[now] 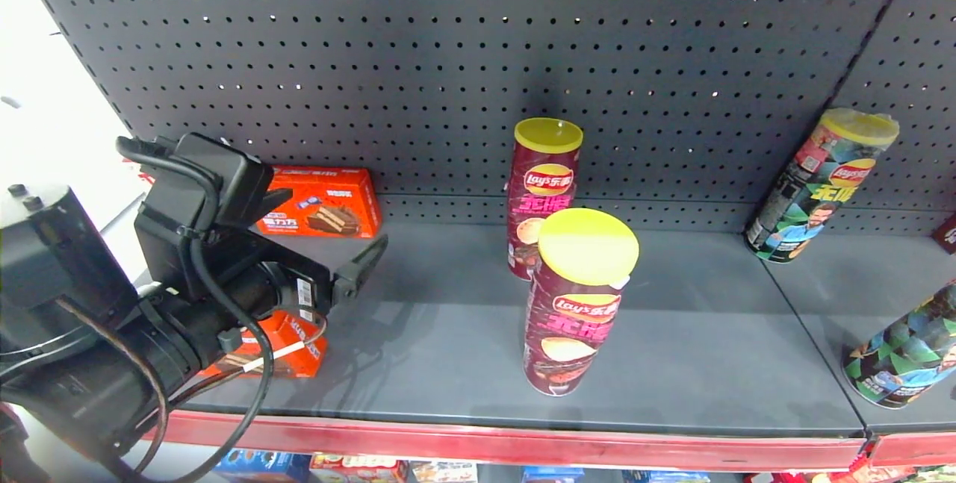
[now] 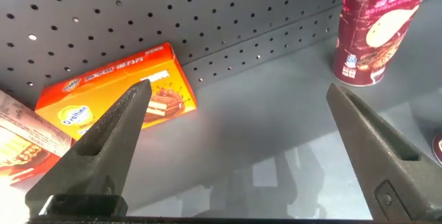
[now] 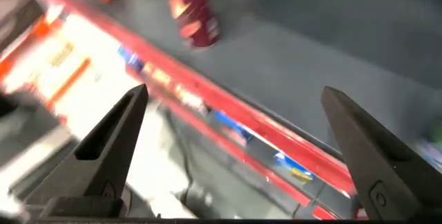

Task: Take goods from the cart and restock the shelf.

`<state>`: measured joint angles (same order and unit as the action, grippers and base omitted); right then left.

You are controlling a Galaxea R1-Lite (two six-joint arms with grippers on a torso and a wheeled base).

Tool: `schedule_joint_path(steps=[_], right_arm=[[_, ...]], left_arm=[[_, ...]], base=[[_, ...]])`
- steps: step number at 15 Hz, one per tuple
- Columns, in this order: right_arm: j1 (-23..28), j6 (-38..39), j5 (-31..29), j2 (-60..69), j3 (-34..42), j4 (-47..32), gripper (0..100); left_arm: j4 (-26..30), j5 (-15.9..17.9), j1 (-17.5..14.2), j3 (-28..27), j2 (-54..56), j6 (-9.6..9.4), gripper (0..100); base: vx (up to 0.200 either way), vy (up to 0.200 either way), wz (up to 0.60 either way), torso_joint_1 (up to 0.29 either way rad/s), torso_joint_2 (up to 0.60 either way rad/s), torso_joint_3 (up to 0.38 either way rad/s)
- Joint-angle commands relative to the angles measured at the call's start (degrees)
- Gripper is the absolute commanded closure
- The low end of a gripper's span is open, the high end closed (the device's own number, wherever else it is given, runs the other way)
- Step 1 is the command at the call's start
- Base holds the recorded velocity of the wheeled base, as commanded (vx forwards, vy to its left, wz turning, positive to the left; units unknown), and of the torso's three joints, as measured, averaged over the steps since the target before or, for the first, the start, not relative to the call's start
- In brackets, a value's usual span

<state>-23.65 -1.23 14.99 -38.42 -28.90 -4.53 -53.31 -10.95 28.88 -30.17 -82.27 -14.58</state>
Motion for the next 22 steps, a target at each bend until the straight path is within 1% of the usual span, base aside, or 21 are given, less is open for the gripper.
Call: schedule_joint_path(steps=[1, 4, 5, 6, 7, 8, 12, 16, 22], right_arm=[[-4.6, -2.2, -1.4, -9.3, 0.3, 1.6, 0], [-9.8, -2.5, -10.2, -16.0, -0.8, 2.1, 0], [-10.5, -2.5, -12.5, -18.4, -1.3, 3.5, 0], [-11.1, -2.5, -13.2, -19.5, -1.5, 4.7, 0], [-12.0, -2.5, -15.0, -23.0, -2.0, 7.9, 0], [-12.7, -2.6, -17.3, -26.4, -4.0, 9.3, 0], [-13.2, -2.5, -18.1, -33.8, -9.2, 9.0, 0], [-14.5, -2.6, -19.3, -39.1, -12.7, 9.1, 0], [-14.7, -2.7, -19.5, -44.8, -16.9, 9.3, 0]], left_arm=[[0.0, 0.0, -0.1, 0.3, -0.3, -0.01, 0], [0.0, 0.0, -0.2, 0.3, -0.3, -0.01, 0], [0.0, 0.0, -0.2, 0.3, -0.3, -0.10, 0], [0.0, 0.0, -0.2, 0.3, -0.3, -0.10, 0], [0.0, 0.0, -0.3, -0.1, -0.4, -0.10, 0], [0.1, 0.0, -0.8, 0.0, -0.4, -0.10, 0], [0.3, 0.0, -1.1, -0.5, -1.1, -0.19, 0], [0.4, 0.1, -1.1, -0.4, -1.5, -0.45, 0], [0.5, 0.2, -0.9, -0.4, -1.5, -0.54, 0]], base=[[0.000, 0.000, 0.00, 0.000, 0.00, 0.000], [0.000, 0.000, 0.00, 0.000, 0.00, 0.000], [0.000, 0.000, 0.00, 0.000, 0.00, 0.000], [0.000, 0.000, 0.00, 0.000, 0.00, 0.000], [0.000, 0.000, 0.00, 0.000, 0.00, 0.000], [0.000, 0.000, 0.00, 0.000, 0.00, 0.000], [0.000, 0.000, 0.00, 0.000, 0.00, 0.000], [0.000, 0.000, 0.00, 0.000, 0.00, 0.000], [0.000, 0.000, 0.00, 0.000, 0.00, 0.000]])
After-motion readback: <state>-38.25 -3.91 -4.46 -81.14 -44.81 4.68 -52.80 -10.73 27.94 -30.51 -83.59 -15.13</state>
